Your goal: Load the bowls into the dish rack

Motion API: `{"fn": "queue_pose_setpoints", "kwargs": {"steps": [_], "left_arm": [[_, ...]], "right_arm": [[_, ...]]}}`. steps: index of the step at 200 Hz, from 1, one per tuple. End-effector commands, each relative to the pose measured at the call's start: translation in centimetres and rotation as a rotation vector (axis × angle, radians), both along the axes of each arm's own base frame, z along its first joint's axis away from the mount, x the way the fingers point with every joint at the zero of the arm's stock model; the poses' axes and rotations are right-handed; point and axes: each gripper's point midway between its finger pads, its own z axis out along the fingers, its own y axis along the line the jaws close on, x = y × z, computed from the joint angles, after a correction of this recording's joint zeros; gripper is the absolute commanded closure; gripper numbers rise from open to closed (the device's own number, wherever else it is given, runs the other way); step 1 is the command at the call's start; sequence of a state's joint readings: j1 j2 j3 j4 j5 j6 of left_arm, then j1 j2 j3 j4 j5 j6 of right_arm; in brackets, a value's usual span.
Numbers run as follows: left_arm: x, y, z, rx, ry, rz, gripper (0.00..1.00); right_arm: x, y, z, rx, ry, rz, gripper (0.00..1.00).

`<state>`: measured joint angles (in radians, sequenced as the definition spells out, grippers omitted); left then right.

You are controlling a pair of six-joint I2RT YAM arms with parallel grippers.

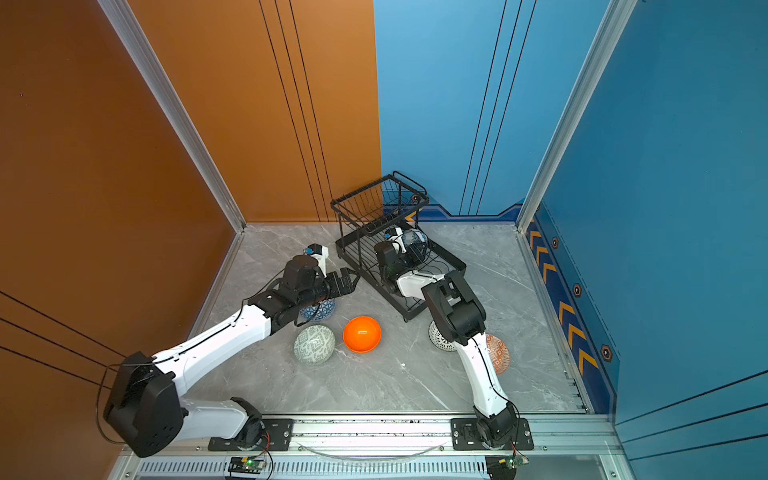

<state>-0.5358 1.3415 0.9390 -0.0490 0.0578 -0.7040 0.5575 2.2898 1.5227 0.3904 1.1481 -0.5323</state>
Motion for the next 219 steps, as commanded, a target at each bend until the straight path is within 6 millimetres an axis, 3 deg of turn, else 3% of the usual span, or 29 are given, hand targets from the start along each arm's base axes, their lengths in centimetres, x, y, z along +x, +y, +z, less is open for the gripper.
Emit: {"fn": "queue_pose_setpoints", "kwargs": {"steps": [1, 40, 57, 64, 103, 121, 138, 164, 187, 219], "left_arm": [[0.0, 0.4, 1.2, 0.017, -0.03, 0.009, 0.02], [0.7, 1.1, 2.5, 0.038, -0.055, 0.031, 0.02], [1.3, 1.7, 2.9, 0.05, -0.062, 0.047, 0.02], [2.0, 1.6, 4.6, 0.036, -0.093, 0.053, 0.02], [4.1, 1.8, 7.1, 0.025, -0.14, 0.076, 0.02], [5.1, 1.7, 7.9, 0.018, -0.154, 0.084, 0.02], [6.2, 1.5, 8.5, 0.008, -0.166, 0.092, 0.02], [7.7, 1.0, 9.8, -0.008, -0.189, 0.094, 0.02], [8.5, 0.6, 10.8, -0.014, -0.208, 0.091, 0.02], [9.0, 0.5, 11.4, -0.019, -0.219, 0.096, 0.02]], "right_arm": [[-0.6, -0.1, 1.5, 0.033, -0.019, 0.006, 0.64], [-1.9, -1.0, 2.8, 0.083, -0.037, 0.001, 0.51], [-2.8, -1.6, 3.7, 0.118, -0.048, 0.002, 0.38], [-3.2, -2.0, 4.1, 0.135, -0.054, -0.001, 0.33], [-5.7, -4.5, 6.2, 0.283, -0.074, -0.004, 0.0], [-6.7, -5.7, 7.1, 0.386, -0.068, 0.002, 0.0], [-7.2, -6.2, 7.9, 0.588, -0.039, 0.021, 0.0], [-7.4, -5.9, 11.2, 0.8, -0.061, 0.049, 0.0], [-6.7, -3.8, 13.2, 1.049, -0.058, 0.113, 0.0], [-4.5, 0.4, 14.1, 1.327, -0.012, 0.187, 0.0]]}}
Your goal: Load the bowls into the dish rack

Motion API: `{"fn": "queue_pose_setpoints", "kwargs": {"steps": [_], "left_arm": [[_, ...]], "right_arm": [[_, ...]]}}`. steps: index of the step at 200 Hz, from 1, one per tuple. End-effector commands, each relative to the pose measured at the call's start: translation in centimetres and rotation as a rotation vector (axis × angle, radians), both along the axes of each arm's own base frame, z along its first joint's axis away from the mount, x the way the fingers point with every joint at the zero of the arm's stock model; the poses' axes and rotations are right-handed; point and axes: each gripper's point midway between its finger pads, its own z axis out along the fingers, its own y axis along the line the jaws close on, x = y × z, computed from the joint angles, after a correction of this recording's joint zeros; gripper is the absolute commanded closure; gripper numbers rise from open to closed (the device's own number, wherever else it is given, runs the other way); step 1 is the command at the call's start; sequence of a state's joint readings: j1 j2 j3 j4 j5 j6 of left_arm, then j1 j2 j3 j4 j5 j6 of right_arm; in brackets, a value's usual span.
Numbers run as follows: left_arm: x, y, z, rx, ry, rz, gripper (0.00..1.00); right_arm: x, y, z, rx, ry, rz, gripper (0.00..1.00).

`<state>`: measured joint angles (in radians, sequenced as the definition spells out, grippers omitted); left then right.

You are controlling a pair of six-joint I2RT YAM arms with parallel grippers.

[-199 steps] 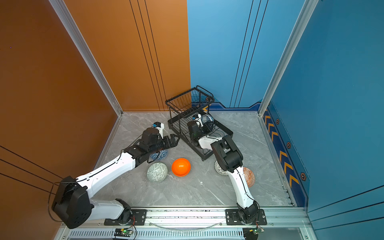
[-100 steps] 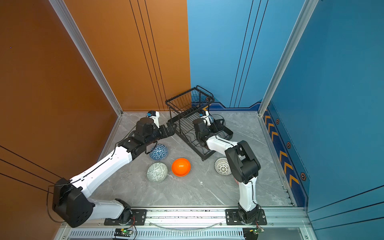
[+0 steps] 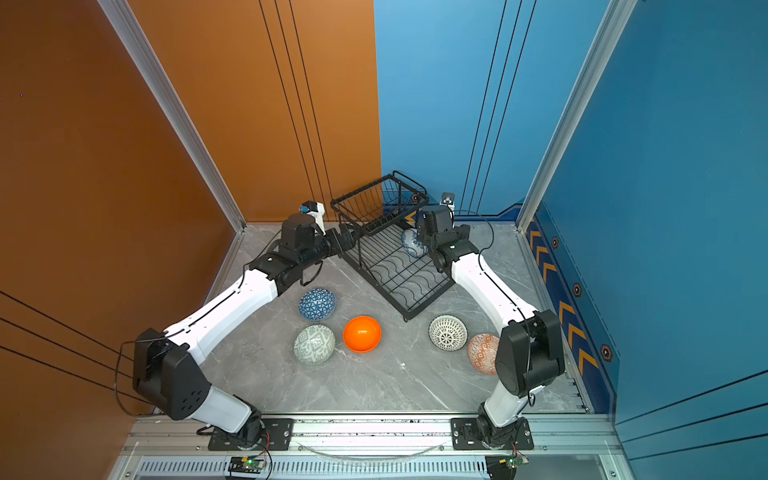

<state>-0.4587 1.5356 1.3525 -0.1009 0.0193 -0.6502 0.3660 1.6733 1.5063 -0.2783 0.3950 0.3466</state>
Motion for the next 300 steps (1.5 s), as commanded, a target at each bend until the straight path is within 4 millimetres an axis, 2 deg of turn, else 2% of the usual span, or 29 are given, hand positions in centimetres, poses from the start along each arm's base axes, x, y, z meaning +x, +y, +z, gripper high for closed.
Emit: {"fn": "queue_pose_setpoints", "kwargs": {"steps": [1, 28, 60, 128, 175, 208, 215, 218, 232, 234, 239, 254, 300], "left_arm": [[0.6, 0.3, 1.5, 0.005, -0.039, 0.009, 0.02], [0.3, 0.6, 1.7, 0.008, -0.04, 0.007, 0.02], [0.6, 1.4, 1.6, 0.004, -0.032, 0.015, 0.02], [0.6, 2.0, 1.2, 0.006, -0.027, 0.019, 0.02], [1.0, 1.9, 0.7, 0.001, -0.017, 0.015, 0.02], [1.1, 1.6, 0.6, -0.007, -0.013, 0.008, 0.02], [1.0, 1.7, 0.6, -0.004, -0.014, 0.01, 0.02], [0.9, 1.8, 0.6, -0.004, -0.014, 0.012, 0.02], [0.7, 2.1, 0.6, 0.003, -0.014, 0.02, 0.02], [0.7, 2.2, 0.6, 0.003, -0.015, 0.021, 0.02], [0.6, 2.3, 0.5, 0.005, -0.014, 0.024, 0.02], [0.4, 2.4, 0.2, 0.01, -0.005, 0.024, 0.02], [0.2, 2.9, 0.0, 0.011, 0.001, 0.034, 0.02]], "right_arm": [[0.5, 4.3, -1.3, 0.282, 0.097, 0.111, 0.0], [2.1, 6.5, -0.5, 0.498, 0.077, 0.164, 0.0], [4.7, 7.4, -1.0, 0.715, 0.074, 0.178, 0.0], [7.5, 10.0, 0.0, 0.834, 0.043, 0.267, 0.0], [6.9, 10.5, 1.1, 0.851, 0.017, 0.292, 0.0], [8.5, 11.2, 0.3, 0.919, 0.037, 0.282, 0.0], [8.8, 11.2, -0.7, 0.923, 0.054, 0.268, 0.0], [9.2, 11.3, 0.2, 0.929, 0.037, 0.273, 0.0], [9.8, 11.5, 0.7, 0.948, 0.024, 0.278, 0.0], [10.2, 11.7, -0.4, 0.949, 0.041, 0.27, 0.0], [10.5, 11.8, -0.9, 0.958, 0.047, 0.266, 0.0], [11.3, 12.3, -1.1, 0.975, 0.052, 0.269, 0.03], [12.4, 12.8, -1.7, 0.979, 0.062, 0.264, 0.28]]}}
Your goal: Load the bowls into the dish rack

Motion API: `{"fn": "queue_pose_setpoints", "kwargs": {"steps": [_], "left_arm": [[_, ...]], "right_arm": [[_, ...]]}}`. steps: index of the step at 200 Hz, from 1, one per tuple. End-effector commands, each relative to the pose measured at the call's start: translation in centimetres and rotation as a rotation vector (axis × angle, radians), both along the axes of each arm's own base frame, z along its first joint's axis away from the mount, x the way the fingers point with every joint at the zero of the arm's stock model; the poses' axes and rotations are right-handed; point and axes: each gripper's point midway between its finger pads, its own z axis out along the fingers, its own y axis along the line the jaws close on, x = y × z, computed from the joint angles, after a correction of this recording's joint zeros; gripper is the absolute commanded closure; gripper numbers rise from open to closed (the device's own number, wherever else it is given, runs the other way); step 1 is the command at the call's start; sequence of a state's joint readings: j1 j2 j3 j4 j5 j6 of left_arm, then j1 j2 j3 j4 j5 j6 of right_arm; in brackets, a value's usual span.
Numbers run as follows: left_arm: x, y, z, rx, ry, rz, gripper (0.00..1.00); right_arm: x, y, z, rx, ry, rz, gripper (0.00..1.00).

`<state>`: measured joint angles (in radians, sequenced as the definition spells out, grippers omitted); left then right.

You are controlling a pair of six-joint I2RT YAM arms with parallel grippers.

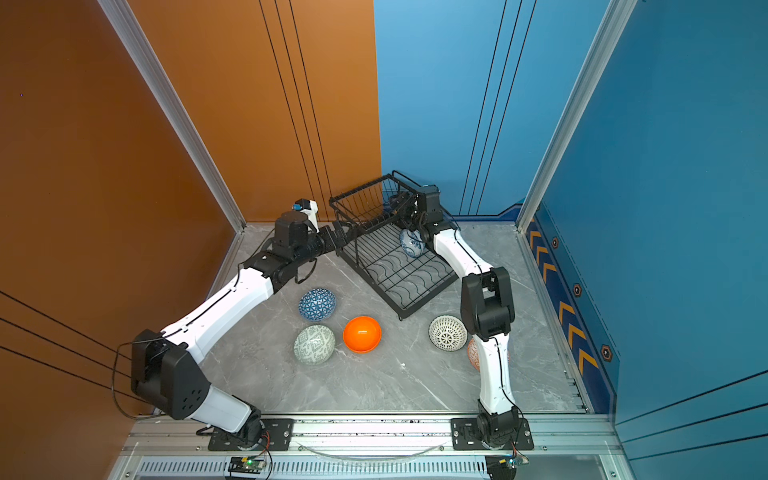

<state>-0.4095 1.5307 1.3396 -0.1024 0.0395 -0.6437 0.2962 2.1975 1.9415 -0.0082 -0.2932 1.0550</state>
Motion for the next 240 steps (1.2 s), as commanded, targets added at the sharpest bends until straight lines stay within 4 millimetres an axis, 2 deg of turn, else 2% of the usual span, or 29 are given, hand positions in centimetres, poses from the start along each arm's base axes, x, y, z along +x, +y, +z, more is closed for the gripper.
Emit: {"fn": "queue_pose_setpoints", "kwargs": {"steps": [1, 14, 39, 85, 124, 134, 136, 138, 155, 194, 223, 228, 231, 240], "left_arm": [[-0.5, 1.0, 0.4, 0.009, -0.009, 0.007, 0.02], [-0.5, 1.2, 0.5, 0.011, -0.009, 0.01, 0.02], [-0.3, 1.3, 0.3, 0.012, -0.005, 0.014, 0.02], [0.4, 1.3, 0.1, 0.008, -0.004, 0.018, 0.02], [0.3, 1.5, 1.0, 0.003, -0.024, 0.022, 0.02], [0.1, 1.6, 1.3, 0.003, -0.028, 0.025, 0.02], [0.1, 1.7, 1.3, 0.003, -0.029, 0.025, 0.02], [0.1, 1.7, 1.4, 0.002, -0.03, 0.026, 0.02], [-0.3, 2.0, 1.7, 0.005, -0.039, 0.032, 0.02], [-0.8, 2.5, 2.0, 0.005, -0.046, 0.038, 0.02], [-1.0, 2.7, 1.9, 0.006, -0.044, 0.04, 0.02], [-1.1, 2.8, 1.8, 0.006, -0.042, 0.04, 0.02], [-1.1, 2.8, 1.8, 0.006, -0.042, 0.04, 0.02], [-1.1, 2.8, 1.7, 0.006, -0.04, 0.042, 0.02]], "right_arm": [[0.2, 0.7, 1.9, 0.028, -0.027, 0.018, 0.29], [0.3, 1.0, 1.9, 0.029, -0.028, 0.028, 0.41], [-0.3, 1.5, 2.5, 0.01, -0.042, 0.046, 0.57], [-2.1, 3.0, 4.3, -0.022, -0.065, 0.08, 0.81], [-3.8, 3.2, 5.6, -0.037, -0.071, 0.066, 0.89], [-4.0, 3.4, 4.9, -0.052, -0.063, 0.067, 0.9], [-4.4, 3.2, 6.2, -0.048, -0.082, 0.066, 0.9], [-4.6, 3.2, 6.5, -0.048, -0.087, 0.065, 0.9], [-5.4, 3.3, 7.1, -0.048, -0.093, 0.066, 0.92], [-6.6, 4.3, 6.9, -0.055, -0.08, 0.085, 0.96], [-7.7, 3.9, 6.5, -0.071, -0.071, 0.065, 0.98], [-7.8, 3.9, 7.0, -0.067, -0.08, 0.062, 0.98], [-8.0, 3.8, 5.9, -0.074, -0.06, 0.063, 0.98], [-8.3, 3.7, 5.4, -0.073, -0.051, 0.06, 0.98]]}}
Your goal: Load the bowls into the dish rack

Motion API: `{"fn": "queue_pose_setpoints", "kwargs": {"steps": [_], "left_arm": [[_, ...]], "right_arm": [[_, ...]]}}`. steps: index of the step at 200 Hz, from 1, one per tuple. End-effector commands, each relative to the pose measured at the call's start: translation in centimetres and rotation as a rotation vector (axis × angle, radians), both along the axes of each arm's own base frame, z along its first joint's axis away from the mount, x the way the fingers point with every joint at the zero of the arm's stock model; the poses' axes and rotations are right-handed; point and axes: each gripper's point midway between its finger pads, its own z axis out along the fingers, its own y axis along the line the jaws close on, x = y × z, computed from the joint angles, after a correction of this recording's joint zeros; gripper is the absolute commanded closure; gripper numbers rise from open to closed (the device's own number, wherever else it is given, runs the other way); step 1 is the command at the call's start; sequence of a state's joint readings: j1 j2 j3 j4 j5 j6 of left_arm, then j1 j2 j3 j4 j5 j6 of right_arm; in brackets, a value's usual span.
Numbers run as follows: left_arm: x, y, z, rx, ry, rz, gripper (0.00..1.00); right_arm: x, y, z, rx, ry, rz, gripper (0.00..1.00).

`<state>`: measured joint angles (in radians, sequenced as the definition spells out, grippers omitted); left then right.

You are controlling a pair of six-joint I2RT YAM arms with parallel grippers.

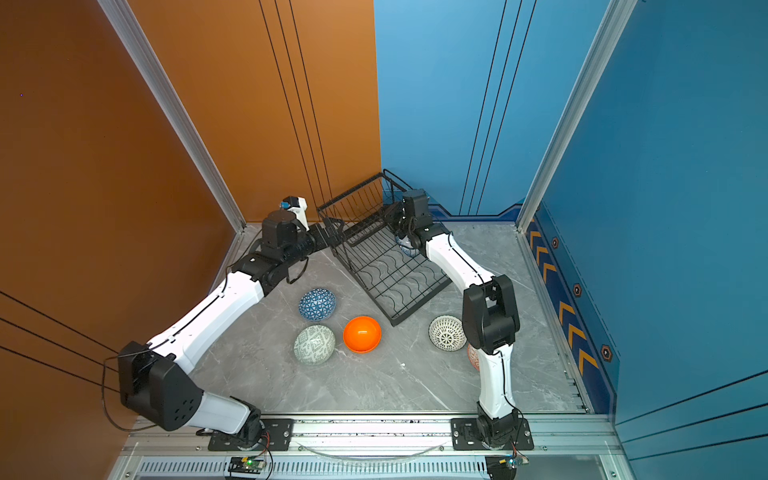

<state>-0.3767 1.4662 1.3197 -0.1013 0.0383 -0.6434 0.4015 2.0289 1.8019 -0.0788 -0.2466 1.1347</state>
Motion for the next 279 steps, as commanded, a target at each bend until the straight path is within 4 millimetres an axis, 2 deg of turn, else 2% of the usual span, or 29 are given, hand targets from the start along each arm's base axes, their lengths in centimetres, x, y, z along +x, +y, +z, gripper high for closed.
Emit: {"fn": "queue_pose_setpoints", "kwargs": {"steps": [1, 57, 162, 197, 214, 233, 279], "left_arm": [[-0.4, 0.8, -0.3, 0.023, 0.003, 0.009, 0.02], [-0.7, 0.7, -0.5, 0.018, 0.007, 0.003, 0.02], [-0.8, 0.0, -1.1, 0.026, 0.016, -0.003, 0.02], [-0.8, -0.4, -1.3, 0.028, 0.018, -0.009, 0.02], [-1.0, -0.3, -1.3, 0.029, 0.019, -0.009, 0.02], [-1.2, -0.1, -1.2, 0.032, 0.02, -0.003, 0.02], [-1.9, 0.5, -0.8, 0.036, 0.022, 0.013, 0.02]], "right_arm": [[-2.2, -0.3, 3.4, -0.102, -0.128, 0.028, 0.99], [-3.8, -0.6, 2.4, -0.105, -0.112, 0.031, 0.99], [-6.0, -2.0, -1.3, -0.112, -0.054, 0.021, 0.98], [-5.7, -2.7, -2.2, -0.129, -0.036, 0.025, 0.95], [-5.4, -3.2, -2.3, -0.144, -0.03, 0.025, 0.86], [-5.2, -3.6, -2.1, -0.152, -0.032, 0.024, 0.7], [-5.6, -4.6, -0.9, -0.172, -0.055, 0.021, 0.2]]}}
